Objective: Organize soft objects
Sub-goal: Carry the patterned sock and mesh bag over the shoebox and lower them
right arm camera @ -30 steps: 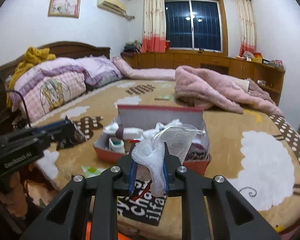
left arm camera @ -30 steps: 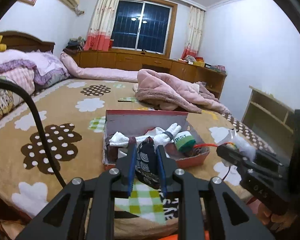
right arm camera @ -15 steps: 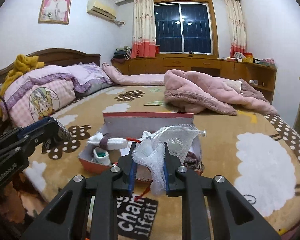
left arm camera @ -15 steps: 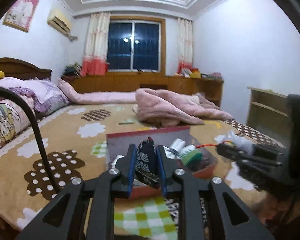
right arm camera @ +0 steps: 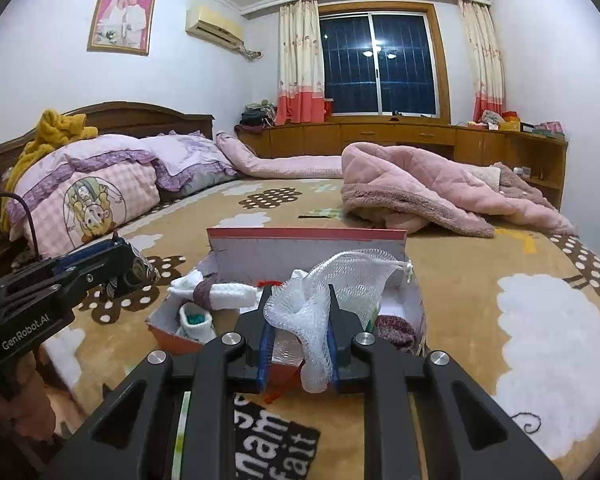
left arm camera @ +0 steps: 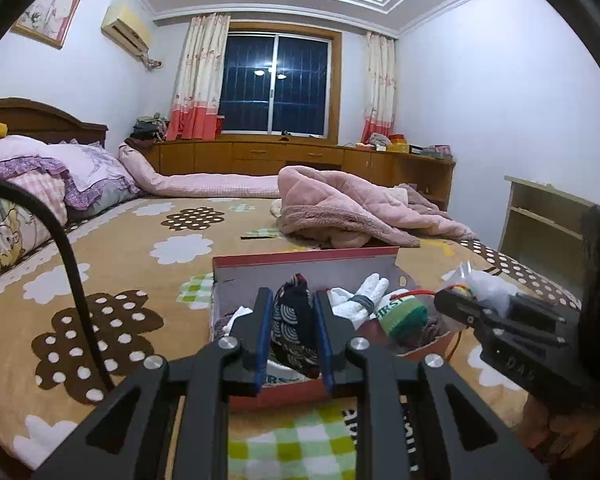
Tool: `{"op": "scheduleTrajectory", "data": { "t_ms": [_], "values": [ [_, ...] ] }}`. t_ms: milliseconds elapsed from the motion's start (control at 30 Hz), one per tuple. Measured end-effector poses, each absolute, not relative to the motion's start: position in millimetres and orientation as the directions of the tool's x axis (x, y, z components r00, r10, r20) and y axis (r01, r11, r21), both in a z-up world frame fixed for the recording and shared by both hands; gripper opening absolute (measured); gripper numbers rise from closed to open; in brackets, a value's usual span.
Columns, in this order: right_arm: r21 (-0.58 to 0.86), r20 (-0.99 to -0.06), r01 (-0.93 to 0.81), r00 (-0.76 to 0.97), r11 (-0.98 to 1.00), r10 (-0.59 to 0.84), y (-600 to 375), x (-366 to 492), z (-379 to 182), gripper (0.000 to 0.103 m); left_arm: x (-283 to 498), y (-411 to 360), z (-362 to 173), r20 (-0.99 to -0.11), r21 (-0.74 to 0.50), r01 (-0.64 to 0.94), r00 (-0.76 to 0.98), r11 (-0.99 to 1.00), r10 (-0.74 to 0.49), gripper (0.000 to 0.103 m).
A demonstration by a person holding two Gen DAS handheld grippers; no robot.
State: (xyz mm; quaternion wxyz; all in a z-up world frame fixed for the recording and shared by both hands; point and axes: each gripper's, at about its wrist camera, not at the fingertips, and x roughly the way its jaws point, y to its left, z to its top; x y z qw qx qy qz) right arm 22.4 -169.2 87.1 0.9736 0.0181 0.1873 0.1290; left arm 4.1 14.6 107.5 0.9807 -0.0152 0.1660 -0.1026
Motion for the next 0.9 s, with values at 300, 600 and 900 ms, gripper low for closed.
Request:
{"op": "scheduleTrajectory", "data": {
  "t_ms": [300,600,900],
  "values": [
    [0.096,-0.386,-0.213,0.892,0.972,0.234,-169,43,82,0.021,32,10,97,-0.344,-0.089,0.231,0.906,0.969,-0.248,0.021],
    [0.102,-0.342,-0.279,0.891,0.955,0.298,-168,47,90,0.022,47,18,93,-0.359,-0.159,0.241,0.889,0.957,-0.284,0.021],
    [0.103,-0.383,-0.272,0.877,0.957,0.290,-165,80,77,0.022,66,4,84,-0.399,-0.115,0.255,0.873,0.960,-0.280,0.021]
  ]
}}
